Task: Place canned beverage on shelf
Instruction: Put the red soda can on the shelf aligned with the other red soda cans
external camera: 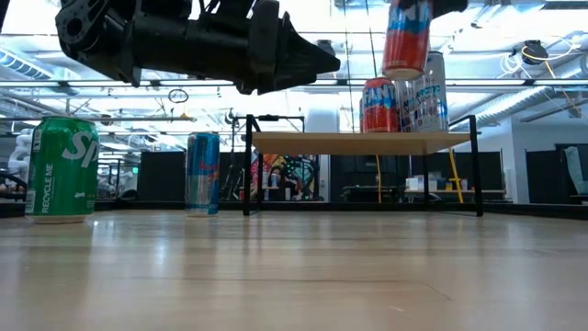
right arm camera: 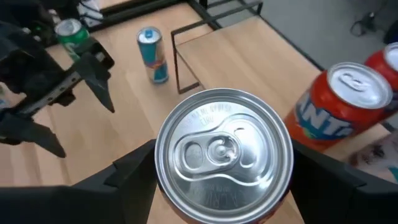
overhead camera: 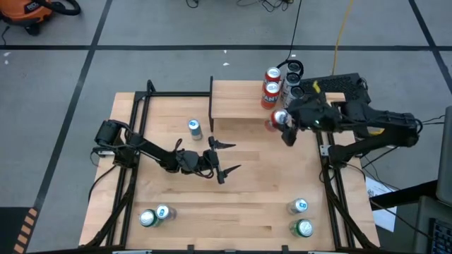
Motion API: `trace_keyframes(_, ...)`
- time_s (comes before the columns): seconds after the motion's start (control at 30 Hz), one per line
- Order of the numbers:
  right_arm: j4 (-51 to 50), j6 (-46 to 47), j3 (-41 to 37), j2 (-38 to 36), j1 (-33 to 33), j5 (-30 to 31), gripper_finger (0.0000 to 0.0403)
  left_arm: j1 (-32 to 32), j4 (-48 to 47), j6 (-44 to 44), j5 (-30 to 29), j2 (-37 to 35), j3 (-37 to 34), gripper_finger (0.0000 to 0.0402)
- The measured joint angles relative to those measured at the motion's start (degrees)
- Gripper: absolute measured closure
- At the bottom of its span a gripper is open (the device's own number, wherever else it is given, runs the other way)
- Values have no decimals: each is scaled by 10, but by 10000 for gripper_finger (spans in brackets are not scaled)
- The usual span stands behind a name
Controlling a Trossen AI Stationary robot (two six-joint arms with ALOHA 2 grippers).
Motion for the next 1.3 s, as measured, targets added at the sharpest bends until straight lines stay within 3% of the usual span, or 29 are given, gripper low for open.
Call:
trace_keyframes(0.37, 1, -75, 0, 86, -113, -55, 118, 0, -24, 5, 2, 0, 0, 25)
trace_keyframes(0.77, 29, -125, 2, 117, -197, -108, 116, 2, -28, 5, 2, 0, -1, 25)
trace_keyframes(1.3, 36, -107, 1, 115, -209, -122, 114, 3, -34, 5, 2, 1, -1, 25)
